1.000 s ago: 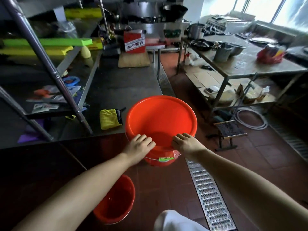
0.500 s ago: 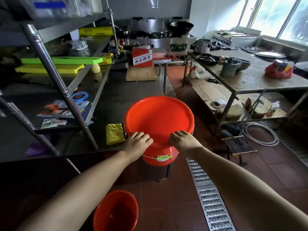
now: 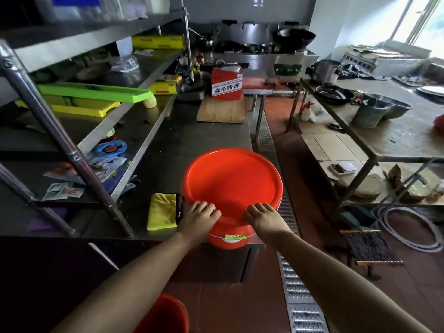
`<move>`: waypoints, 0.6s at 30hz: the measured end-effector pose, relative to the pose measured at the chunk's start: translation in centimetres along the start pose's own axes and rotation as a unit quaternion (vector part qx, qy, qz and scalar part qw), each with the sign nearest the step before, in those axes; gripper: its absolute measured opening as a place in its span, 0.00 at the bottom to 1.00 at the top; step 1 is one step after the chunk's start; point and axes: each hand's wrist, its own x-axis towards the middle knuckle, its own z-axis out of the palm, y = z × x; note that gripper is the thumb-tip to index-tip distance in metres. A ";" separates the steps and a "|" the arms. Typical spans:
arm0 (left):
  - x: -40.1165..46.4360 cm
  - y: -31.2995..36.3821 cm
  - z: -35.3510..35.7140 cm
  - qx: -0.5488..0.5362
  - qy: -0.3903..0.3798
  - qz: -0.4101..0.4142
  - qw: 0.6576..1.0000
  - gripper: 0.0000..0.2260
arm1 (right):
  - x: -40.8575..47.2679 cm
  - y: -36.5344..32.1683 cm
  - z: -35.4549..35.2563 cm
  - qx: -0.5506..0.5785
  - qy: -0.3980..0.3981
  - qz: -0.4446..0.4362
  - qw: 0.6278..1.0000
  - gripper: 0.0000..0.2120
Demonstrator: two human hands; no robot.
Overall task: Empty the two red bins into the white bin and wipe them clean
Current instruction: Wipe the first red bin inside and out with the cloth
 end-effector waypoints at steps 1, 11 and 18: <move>0.5 -0.1 0.1 -0.004 -0.011 -0.012 1.000 0.19 | 0.6 0.5 0.3 0.004 -0.008 0.004 1.000 0.08; -4.7 -6.2 0.5 -0.010 0.072 -0.069 0.995 0.30 | 6.5 -3.8 -1.2 0.074 0.029 -0.045 0.996 0.20; -11.1 -13.9 0.0 0.001 0.023 -0.087 0.996 0.21 | 12.9 -12.8 -2.9 0.083 0.193 -0.074 0.975 0.04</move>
